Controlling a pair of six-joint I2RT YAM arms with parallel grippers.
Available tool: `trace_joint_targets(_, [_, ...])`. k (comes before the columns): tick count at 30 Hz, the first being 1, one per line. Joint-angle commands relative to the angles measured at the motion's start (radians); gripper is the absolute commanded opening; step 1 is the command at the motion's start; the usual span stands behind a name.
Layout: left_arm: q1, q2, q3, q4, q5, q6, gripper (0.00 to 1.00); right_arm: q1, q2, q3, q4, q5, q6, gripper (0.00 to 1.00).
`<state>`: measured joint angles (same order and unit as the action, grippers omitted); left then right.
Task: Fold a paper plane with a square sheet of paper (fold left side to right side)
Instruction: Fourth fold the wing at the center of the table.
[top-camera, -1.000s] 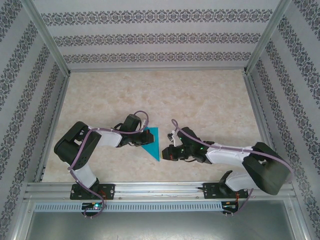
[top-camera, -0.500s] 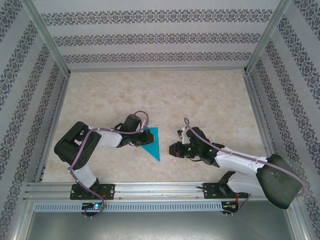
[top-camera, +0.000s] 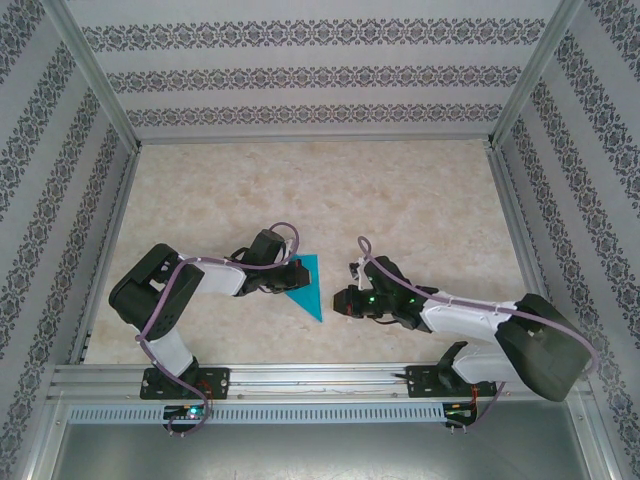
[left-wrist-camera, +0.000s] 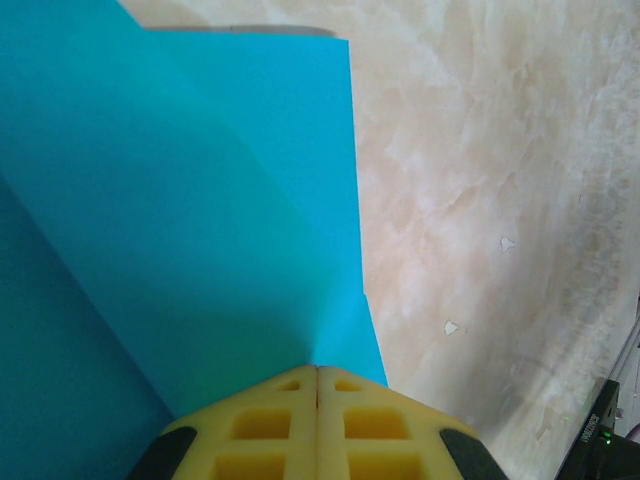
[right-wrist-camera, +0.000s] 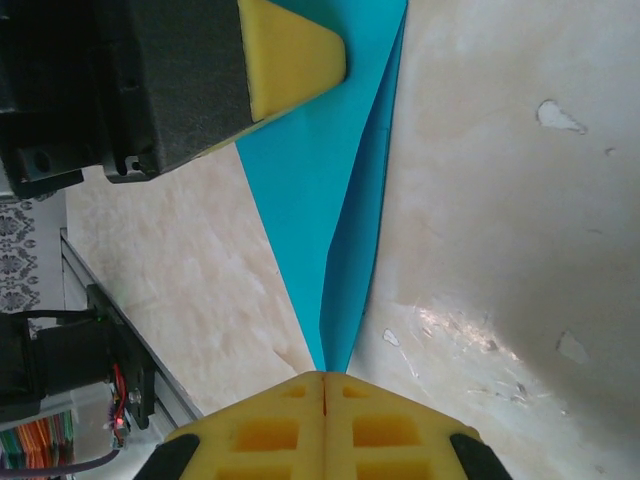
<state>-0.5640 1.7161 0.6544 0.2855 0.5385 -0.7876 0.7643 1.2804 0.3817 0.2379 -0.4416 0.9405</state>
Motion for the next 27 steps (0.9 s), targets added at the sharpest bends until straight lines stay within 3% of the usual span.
trace_joint_targets(1, [-0.028,0.026,-0.036,-0.099,-0.057,-0.008,0.02,0.02,0.033,0.044,0.063,0.007,0.012,0.0])
trace_joint_targets(27, [-0.03,0.02,-0.035,-0.107,-0.065,-0.005,0.02,0.076,0.335,0.18,0.199,0.004,0.048,0.0])
